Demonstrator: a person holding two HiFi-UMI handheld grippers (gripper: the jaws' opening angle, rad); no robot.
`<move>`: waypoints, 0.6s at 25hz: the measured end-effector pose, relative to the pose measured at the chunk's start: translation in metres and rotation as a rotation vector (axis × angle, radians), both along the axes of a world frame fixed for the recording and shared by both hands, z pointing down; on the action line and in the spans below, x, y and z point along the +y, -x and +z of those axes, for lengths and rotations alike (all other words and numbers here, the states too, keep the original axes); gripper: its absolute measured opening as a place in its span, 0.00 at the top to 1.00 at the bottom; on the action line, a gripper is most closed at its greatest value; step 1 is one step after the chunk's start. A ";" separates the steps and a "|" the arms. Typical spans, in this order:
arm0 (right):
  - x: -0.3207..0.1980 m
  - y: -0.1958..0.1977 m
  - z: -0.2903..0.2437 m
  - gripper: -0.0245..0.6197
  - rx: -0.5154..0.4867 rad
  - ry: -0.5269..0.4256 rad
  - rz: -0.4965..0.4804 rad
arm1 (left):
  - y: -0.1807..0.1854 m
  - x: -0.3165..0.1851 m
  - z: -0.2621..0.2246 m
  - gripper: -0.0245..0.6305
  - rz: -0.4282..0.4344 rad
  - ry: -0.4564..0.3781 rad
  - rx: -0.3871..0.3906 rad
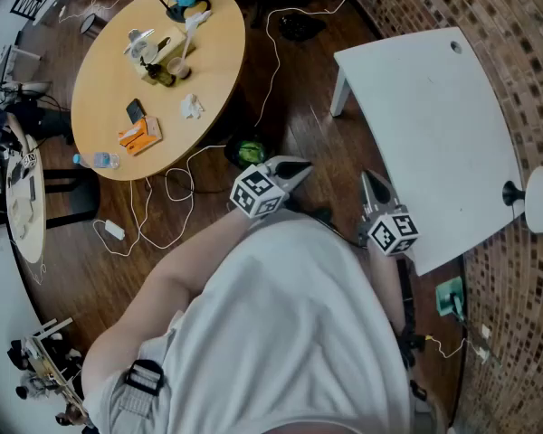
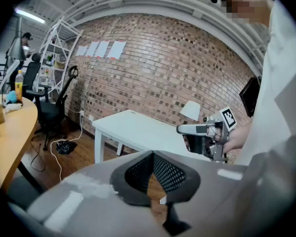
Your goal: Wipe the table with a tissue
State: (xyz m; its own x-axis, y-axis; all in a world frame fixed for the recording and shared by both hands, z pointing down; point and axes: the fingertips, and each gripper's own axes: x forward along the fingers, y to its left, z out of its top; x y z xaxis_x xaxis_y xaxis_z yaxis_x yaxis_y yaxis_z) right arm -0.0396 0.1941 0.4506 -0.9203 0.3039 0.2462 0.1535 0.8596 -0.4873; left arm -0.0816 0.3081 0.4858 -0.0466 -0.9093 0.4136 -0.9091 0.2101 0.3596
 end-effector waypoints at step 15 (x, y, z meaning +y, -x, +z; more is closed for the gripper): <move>0.091 0.152 -0.019 0.95 0.013 -0.077 -0.127 | 0.148 0.089 -0.001 0.95 -0.097 -0.063 -0.005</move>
State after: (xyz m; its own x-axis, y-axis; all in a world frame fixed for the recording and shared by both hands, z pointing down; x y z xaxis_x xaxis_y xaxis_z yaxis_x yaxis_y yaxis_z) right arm -0.1920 0.2848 0.4314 -0.8722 0.3979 0.2845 0.2580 0.8683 -0.4236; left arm -0.2292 0.3974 0.4851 -0.1380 -0.9245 0.3553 -0.8873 0.2748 0.3704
